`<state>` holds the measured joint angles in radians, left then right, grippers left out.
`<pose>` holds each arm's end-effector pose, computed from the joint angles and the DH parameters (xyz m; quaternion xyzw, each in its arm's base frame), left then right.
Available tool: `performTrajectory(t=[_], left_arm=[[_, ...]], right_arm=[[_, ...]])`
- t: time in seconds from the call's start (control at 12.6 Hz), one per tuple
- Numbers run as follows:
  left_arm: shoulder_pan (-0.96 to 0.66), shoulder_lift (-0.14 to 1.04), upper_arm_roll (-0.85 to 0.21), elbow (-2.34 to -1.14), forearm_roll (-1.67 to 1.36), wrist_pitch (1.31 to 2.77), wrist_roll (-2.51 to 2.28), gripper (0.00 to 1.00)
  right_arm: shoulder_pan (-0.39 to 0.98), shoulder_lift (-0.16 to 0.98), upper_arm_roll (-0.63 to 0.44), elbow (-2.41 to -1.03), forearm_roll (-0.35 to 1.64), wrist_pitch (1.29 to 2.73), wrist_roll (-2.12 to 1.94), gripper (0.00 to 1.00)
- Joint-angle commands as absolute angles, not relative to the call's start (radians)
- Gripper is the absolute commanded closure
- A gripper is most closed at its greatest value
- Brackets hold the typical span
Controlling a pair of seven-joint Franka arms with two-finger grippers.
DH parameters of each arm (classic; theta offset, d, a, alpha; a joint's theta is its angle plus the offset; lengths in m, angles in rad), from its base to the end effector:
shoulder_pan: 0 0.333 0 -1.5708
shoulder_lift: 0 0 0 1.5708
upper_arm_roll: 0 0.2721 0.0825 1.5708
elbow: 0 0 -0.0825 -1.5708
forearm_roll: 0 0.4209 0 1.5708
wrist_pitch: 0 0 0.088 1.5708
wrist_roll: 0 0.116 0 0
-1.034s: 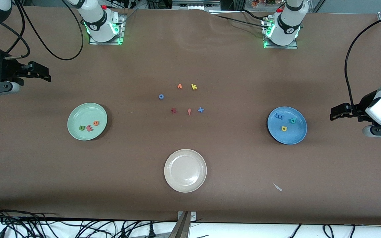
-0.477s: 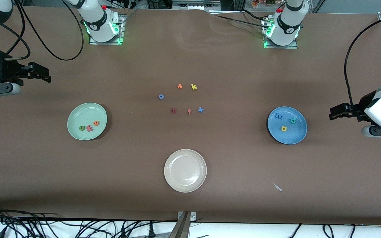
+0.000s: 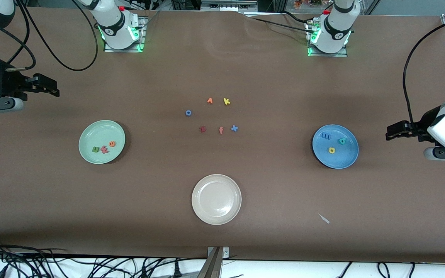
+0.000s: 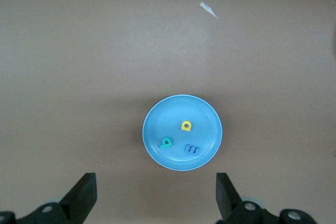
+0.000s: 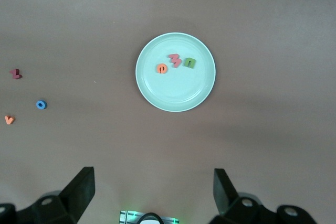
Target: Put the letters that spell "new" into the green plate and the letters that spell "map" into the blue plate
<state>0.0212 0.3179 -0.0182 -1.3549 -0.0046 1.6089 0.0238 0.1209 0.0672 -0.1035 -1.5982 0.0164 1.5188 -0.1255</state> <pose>0.6709 0.0030 0.4835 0.9994 -0.0099 -0.0318 0.0056 0.5973 0.0138 0.5139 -0.9948 -0.0709 0.0727 0.0087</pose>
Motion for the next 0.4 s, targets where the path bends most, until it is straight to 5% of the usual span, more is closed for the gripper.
performTrajectory(t=[0.0,0.32], left_arm=[[0.023,0.31,-0.021,-1.361,0.008,1.598,0.049,0.0],[0.025,0.31,-0.021,-1.361,0.008,1.595,0.069,0.0]], right_arm=[[0.114,0.075,-0.095,-1.575,0.003,1.505,-0.115,0.0],[0.114,0.077,-0.095,-1.577,0.003,1.503,-0.114,0.0]])
